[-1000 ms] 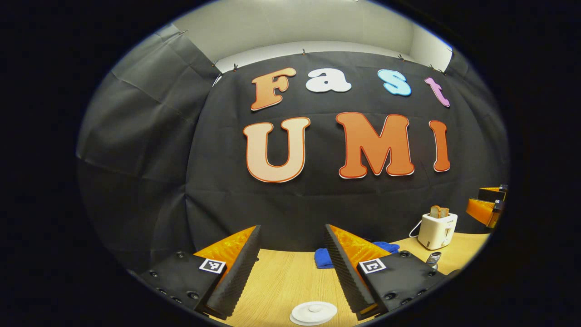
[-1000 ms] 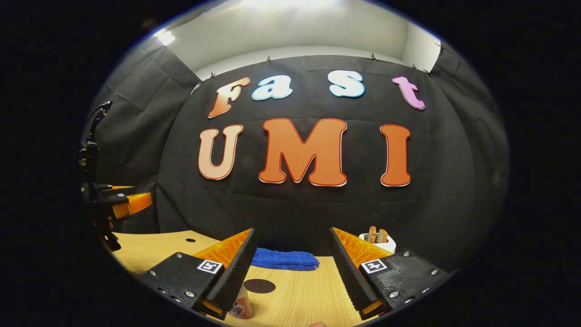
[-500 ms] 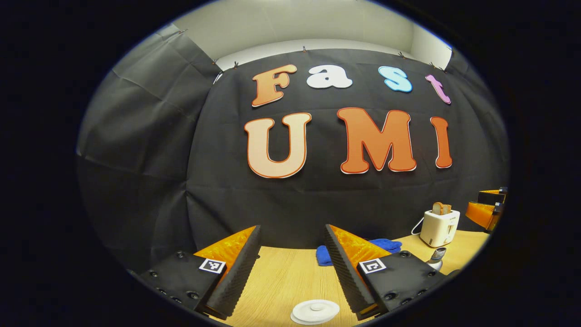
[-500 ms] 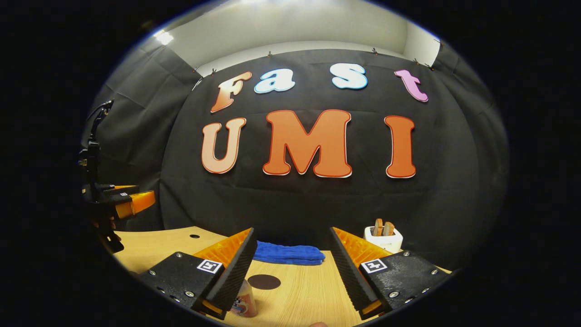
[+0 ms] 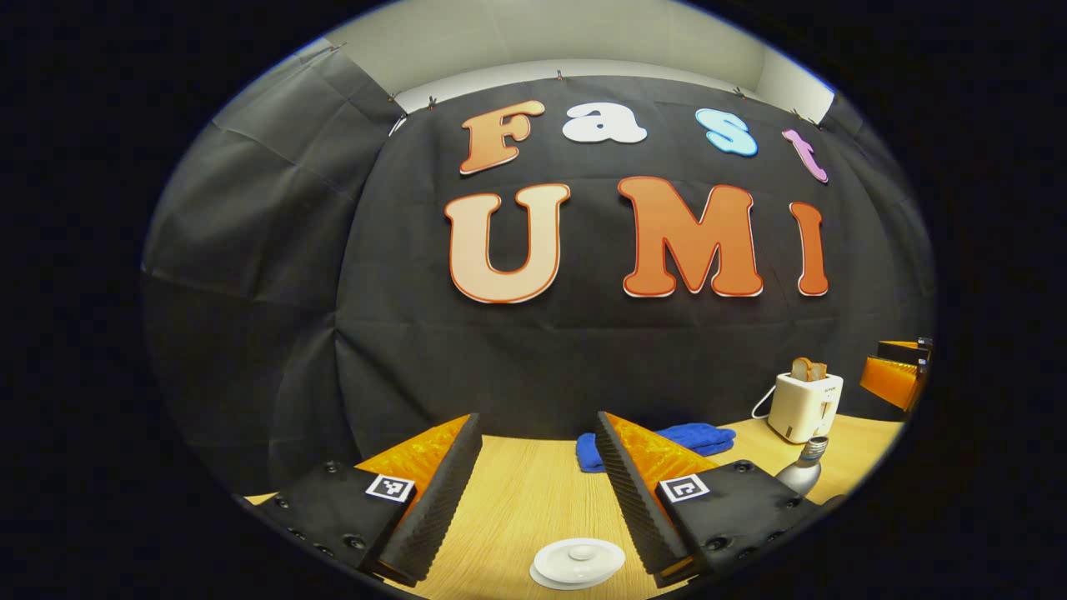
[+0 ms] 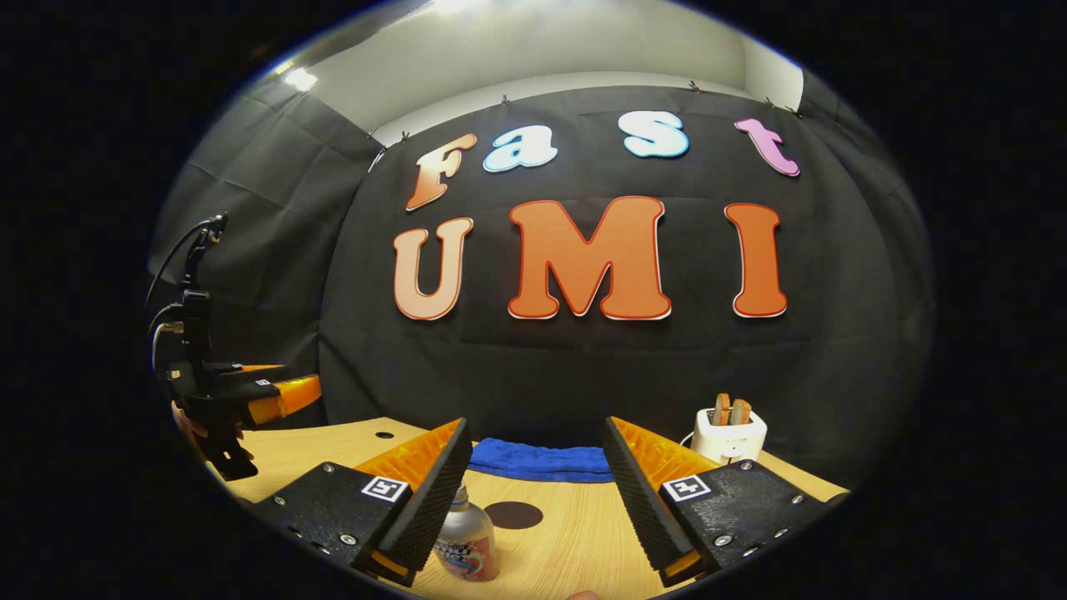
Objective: Open the teacup lid with one hand, grasp the water bottle and pour water into the teacup with the other hand; after pouring, place the water bottle on the coaster and then close the teacup lid.
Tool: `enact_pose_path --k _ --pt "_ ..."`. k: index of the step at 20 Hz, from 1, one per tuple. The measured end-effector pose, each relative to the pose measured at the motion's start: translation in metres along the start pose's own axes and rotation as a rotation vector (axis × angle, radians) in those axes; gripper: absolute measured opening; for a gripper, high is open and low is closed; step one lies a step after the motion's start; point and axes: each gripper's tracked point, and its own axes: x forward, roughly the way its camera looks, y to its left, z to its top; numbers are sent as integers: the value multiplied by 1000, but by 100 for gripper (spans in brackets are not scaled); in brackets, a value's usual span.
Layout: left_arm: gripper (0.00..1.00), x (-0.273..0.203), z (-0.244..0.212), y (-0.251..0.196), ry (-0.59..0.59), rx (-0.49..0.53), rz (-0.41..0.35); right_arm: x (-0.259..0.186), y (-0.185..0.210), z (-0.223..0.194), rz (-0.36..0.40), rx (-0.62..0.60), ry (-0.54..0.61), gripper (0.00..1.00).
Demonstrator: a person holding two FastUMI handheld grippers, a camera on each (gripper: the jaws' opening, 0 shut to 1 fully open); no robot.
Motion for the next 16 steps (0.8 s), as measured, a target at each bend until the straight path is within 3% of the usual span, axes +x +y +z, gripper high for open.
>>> enact_pose_path --k 7,16 --pt "92 -1 -55 -11 117 23 -58 -11 28 -41 99 37 87 95" --pt "89 2 -123 -25 299 38 -111 -14 49 -91 161 2 201 95"
